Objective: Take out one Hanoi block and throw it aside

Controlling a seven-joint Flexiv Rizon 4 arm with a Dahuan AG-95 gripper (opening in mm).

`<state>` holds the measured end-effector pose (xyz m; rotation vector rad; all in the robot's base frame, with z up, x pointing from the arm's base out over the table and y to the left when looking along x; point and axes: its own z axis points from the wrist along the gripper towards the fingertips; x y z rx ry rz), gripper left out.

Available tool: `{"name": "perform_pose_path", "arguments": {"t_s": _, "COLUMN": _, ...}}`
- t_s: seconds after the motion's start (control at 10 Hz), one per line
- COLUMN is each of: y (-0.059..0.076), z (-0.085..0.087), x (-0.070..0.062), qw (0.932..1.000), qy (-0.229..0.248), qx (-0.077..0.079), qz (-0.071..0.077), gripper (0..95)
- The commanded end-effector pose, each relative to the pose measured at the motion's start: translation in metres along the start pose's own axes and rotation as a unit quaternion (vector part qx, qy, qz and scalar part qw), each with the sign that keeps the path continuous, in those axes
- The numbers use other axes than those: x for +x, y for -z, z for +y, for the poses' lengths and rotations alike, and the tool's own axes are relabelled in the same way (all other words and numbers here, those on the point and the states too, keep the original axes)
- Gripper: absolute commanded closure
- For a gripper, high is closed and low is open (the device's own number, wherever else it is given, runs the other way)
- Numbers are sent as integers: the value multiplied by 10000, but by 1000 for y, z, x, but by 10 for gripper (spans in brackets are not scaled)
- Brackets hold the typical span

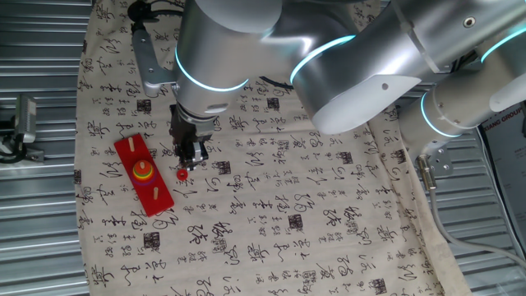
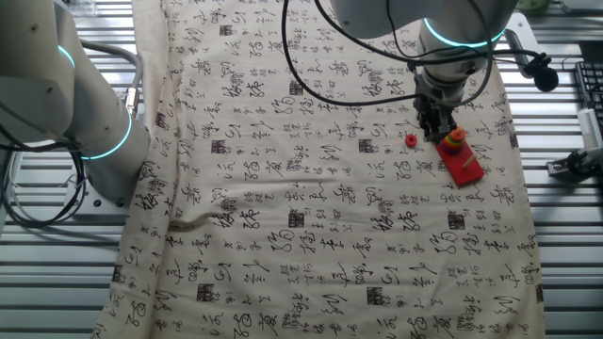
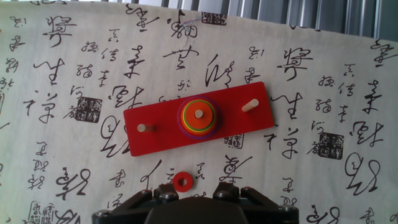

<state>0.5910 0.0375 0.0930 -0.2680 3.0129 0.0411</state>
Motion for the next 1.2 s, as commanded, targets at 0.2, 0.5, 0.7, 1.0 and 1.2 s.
{"name": "perform_pose_path", "arguments": {"t_s": 0.2, "y": 0, "z": 0, "x": 0, "qw": 10000, "qy": -15, "qx": 16, "qz": 13, "gripper": 570}}
{"name": "perform_pose_path", "arguments": {"t_s": 0.5, "y": 0, "z": 0, "x": 0, "qw": 10000, "qy": 43, "qx": 35, "qz": 9, "gripper": 570}}
{"name": "perform_pose_path", "arguments": {"t_s": 0.7, "y": 0, "z": 0, "x": 0, "qw": 10000, "qy": 62, "qx": 37, "qz": 13, "gripper": 570}}
{"name": "perform_pose_path", "arguments": {"t_s": 1.0, "y": 0, "z": 0, "x": 0, "qw": 10000, "qy": 63, "qx": 22, "qz": 13, "gripper": 570}}
{"name": "perform_pose_path", "arguments": {"t_s": 1.2, "y": 0, "z": 0, "x": 0, "qw": 10000, "qy": 47, "qx": 9, "qz": -4, "gripper": 570}}
